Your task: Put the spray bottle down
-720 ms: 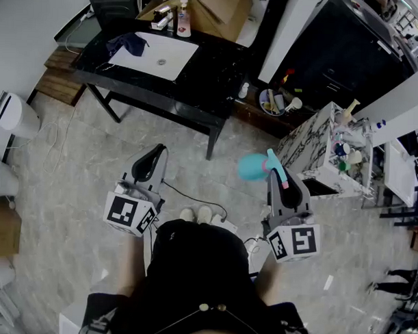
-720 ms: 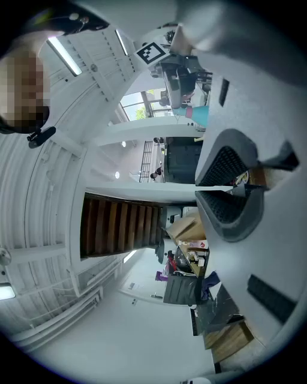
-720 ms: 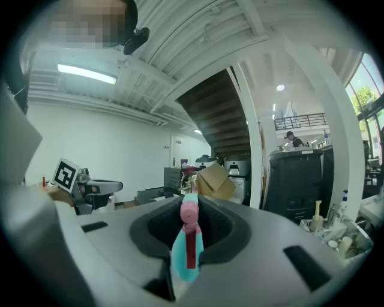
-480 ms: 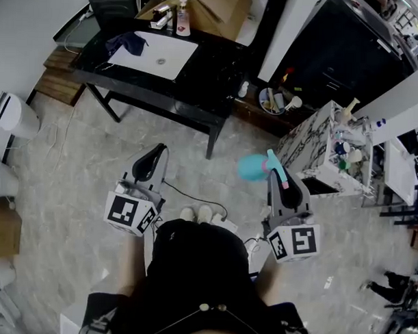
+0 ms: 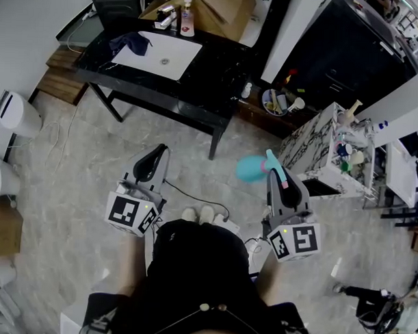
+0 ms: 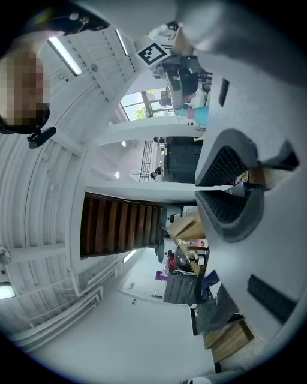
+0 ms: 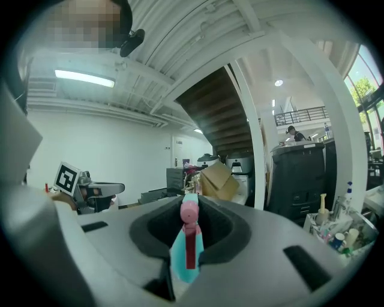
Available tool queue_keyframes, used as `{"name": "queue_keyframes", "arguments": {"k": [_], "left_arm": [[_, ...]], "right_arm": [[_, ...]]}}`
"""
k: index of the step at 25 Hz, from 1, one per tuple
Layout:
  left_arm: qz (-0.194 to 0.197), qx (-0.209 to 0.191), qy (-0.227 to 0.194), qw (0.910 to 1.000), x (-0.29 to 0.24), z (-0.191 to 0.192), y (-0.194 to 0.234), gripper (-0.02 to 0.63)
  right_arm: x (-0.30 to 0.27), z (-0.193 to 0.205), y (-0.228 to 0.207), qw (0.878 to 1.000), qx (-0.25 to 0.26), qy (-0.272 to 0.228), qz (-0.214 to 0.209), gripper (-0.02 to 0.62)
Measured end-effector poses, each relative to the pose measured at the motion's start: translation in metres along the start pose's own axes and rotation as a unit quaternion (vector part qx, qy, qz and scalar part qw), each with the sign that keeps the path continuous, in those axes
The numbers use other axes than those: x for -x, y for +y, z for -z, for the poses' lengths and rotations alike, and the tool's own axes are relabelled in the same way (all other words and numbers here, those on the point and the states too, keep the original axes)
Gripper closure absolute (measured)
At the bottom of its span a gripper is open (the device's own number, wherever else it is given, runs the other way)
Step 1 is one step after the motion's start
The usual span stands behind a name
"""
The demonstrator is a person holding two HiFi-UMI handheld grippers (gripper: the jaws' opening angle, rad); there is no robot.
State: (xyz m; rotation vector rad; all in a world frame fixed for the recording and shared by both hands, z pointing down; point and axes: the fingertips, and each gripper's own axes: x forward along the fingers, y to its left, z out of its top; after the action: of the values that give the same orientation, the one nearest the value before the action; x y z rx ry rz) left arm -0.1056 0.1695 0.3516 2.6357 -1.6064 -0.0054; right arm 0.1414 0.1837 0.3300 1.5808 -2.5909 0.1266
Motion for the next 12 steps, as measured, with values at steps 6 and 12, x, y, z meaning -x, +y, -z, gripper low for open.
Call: {"name": "queue_keyframes", "arguments": {"k": [6,12], "left_arm": [[0.002,0.006,0.004,1.0000,0.006,0.004,0.007,0.581],[0.003,0.006,0.008,0.9999,0.016,0.016,0.021,0.581]], "right_arm": [[-0.006,0.002,0.012,1.000,0.006,0.003,0.001,0.528],[-0.005,0.012,0.022,1.000,0.002,0.014,0.005,0.528]]}}
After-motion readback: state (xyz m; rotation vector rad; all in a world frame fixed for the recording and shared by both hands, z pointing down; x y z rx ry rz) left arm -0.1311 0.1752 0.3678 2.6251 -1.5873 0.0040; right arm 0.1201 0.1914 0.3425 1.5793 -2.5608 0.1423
